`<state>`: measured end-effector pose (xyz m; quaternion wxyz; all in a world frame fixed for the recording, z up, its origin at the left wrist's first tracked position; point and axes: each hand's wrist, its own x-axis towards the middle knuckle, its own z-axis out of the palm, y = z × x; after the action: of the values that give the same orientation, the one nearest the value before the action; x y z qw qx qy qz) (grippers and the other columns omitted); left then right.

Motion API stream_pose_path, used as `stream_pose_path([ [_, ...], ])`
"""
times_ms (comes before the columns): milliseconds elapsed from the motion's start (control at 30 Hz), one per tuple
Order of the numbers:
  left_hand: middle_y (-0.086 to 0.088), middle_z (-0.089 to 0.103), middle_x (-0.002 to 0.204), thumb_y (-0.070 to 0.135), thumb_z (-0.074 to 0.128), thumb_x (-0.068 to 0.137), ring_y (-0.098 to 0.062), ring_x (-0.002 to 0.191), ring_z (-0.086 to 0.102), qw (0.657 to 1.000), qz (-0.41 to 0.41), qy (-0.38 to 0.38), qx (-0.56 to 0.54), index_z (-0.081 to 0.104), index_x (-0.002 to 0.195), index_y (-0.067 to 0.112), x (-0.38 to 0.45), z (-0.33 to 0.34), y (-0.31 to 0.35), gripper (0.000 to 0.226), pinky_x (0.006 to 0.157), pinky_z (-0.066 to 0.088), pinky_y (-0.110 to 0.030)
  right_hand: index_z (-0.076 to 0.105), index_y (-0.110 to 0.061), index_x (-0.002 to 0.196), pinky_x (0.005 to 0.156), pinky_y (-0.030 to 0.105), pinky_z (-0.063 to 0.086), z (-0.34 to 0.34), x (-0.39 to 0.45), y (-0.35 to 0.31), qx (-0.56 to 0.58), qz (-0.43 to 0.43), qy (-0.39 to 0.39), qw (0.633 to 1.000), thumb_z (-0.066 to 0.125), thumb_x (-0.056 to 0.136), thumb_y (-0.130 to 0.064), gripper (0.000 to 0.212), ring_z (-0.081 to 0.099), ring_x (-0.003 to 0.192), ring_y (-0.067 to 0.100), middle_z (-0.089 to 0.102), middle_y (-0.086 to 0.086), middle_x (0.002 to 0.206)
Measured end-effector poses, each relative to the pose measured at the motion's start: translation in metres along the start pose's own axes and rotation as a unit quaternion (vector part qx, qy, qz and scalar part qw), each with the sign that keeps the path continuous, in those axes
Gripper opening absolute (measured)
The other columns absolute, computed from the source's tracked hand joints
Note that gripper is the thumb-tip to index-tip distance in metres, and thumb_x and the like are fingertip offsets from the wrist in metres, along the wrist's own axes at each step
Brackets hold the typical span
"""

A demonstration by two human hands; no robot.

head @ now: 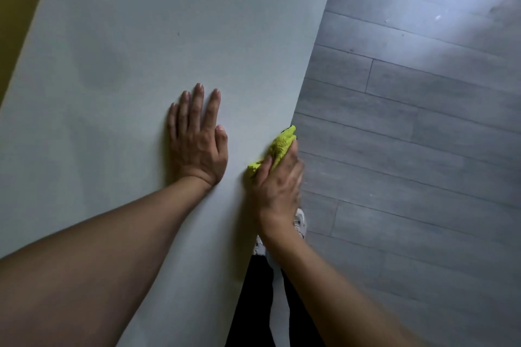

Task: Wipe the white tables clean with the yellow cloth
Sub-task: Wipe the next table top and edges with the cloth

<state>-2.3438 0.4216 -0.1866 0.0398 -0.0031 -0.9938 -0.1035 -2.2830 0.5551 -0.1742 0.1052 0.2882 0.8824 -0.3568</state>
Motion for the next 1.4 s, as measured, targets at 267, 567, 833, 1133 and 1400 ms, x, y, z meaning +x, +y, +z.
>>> stream_pose_path([
  [267,-0.007,0.027,0.170,0.031,0.039,0.098,-0.031,0.157,0.024,1.000,-0.007,-0.007,-0.005,0.036,0.161,0.022,0.001,0.001,0.001,0.063,0.128,0.014,-0.048,0.029,-0.018,0.152,0.096,0.046,0.041,-0.015,0.116,-0.052,0.003,-0.008,0.065,0.998,0.037,0.103,-0.043,0.055,0.050,0.123,0.037,0.047,0.017,0.134],
  [567,-0.005,0.020,0.172,0.032,0.036,0.099,-0.028,0.159,0.017,1.000,-0.015,-0.027,-0.008,0.030,0.163,0.026,0.001,-0.002,0.001,0.065,0.129,0.005,-0.044,0.030,-0.018,0.150,0.094,0.046,0.044,-0.015,0.102,-0.045,0.005,-0.028,0.067,0.997,0.036,0.103,-0.041,0.053,0.052,0.119,0.036,0.047,0.015,0.131],
  [833,-0.006,0.022,0.171,0.030,0.035,0.099,-0.030,0.158,0.019,1.000,-0.011,-0.028,-0.009,0.032,0.162,0.026,0.004,-0.002,-0.002,0.063,0.129,0.006,-0.045,0.020,-0.013,0.158,0.096,0.048,0.040,0.018,-0.071,0.032,0.004,-0.019,0.023,1.000,0.045,0.103,-0.030,0.063,0.046,0.125,0.039,0.045,0.020,0.138],
  [1133,-0.012,0.027,0.169,0.027,0.035,0.100,-0.033,0.157,0.023,0.999,0.008,-0.044,-0.028,0.035,0.161,0.018,-0.006,-0.008,-0.005,0.062,0.129,0.007,-0.043,0.031,-0.019,0.149,0.096,0.048,0.043,0.003,0.037,-0.020,-0.003,-0.013,0.078,0.997,0.038,0.103,-0.043,0.053,0.051,0.122,0.037,0.048,0.016,0.132],
  [1400,-0.018,0.037,0.164,0.019,0.045,0.099,-0.038,0.151,0.035,0.998,0.001,-0.020,-0.066,0.047,0.154,0.008,-0.182,-0.035,-0.017,0.056,0.125,0.024,-0.052,0.032,-0.017,0.145,0.097,0.047,0.043,-0.007,0.107,-0.051,-0.042,-0.021,0.104,0.993,0.036,0.101,-0.043,0.051,0.050,0.124,0.033,0.047,0.012,0.134],
])
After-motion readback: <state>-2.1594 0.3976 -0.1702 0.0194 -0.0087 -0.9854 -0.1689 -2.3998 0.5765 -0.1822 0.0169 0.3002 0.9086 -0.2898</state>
